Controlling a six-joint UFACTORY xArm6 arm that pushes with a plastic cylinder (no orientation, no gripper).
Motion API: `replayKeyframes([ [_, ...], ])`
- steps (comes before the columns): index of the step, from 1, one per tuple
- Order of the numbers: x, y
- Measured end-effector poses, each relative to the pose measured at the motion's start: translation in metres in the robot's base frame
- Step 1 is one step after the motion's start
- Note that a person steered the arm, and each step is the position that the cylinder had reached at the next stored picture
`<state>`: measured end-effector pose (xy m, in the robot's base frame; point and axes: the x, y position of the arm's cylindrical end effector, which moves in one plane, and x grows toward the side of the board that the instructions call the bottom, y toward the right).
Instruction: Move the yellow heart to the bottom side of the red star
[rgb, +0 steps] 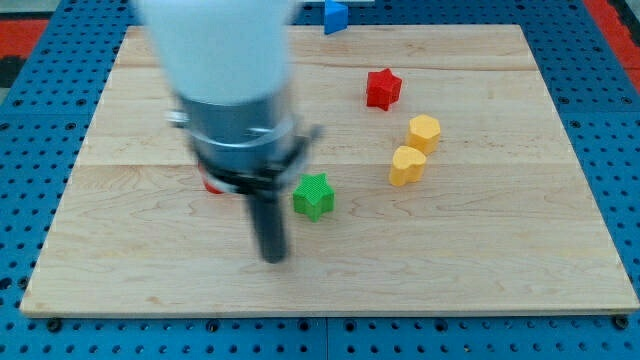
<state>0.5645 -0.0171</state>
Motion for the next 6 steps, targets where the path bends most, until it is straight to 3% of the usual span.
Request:
replayKeyframes([
  [1, -0.033, 0.090],
  [2, -0.065, 0.127],
  [4, -0.145, 0.126],
  [6, -0.188, 0.132],
])
